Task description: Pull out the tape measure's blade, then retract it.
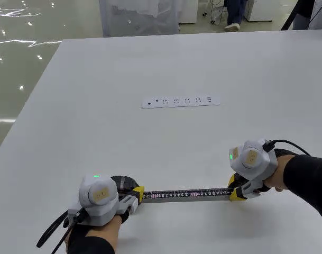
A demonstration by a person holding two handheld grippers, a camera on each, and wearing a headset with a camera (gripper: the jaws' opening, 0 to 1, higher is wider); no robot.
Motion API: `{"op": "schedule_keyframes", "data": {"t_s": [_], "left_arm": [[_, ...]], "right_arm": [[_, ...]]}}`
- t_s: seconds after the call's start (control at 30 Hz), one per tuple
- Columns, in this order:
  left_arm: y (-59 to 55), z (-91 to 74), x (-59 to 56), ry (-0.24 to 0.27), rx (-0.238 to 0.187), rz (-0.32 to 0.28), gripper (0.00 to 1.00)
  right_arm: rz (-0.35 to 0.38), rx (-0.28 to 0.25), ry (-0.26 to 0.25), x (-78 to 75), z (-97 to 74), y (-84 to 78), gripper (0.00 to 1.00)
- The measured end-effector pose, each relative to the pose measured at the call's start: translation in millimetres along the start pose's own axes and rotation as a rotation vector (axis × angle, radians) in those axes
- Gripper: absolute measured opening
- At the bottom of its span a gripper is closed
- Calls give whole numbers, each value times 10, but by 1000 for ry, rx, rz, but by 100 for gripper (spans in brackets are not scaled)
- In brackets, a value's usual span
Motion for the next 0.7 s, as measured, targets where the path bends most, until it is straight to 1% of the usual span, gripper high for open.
{"op": "schedule_keyframes", "data": {"t_s": [0.1,0.3,0.43,0.53,0.7], "left_arm": [[0,1,0,-5,6,-1,57],[4,-1,0,-9,14,-4,57],[0,-2,0,-11,19,-7,57],[-3,-2,0,-13,20,-5,57],[2,-2,1,-13,25,-5,57]], "right_arm": [[-3,-1,0,5,-3,9,8],[-10,23,6,14,-6,41,8],[9,24,4,7,0,45,8],[4,21,5,8,9,53,8],[19,29,5,17,22,83,8]]}}
Point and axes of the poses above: the centre of the closed fingertips' face, and the gripper's own axes: z roughly forward along the fingers, x roughly to its left, y roughly out of its top, the point moved 6 cm from there along -z, roughly backward along the fingers, and after that the axes turned 9 degrees about -y, right-handed, at the moved point
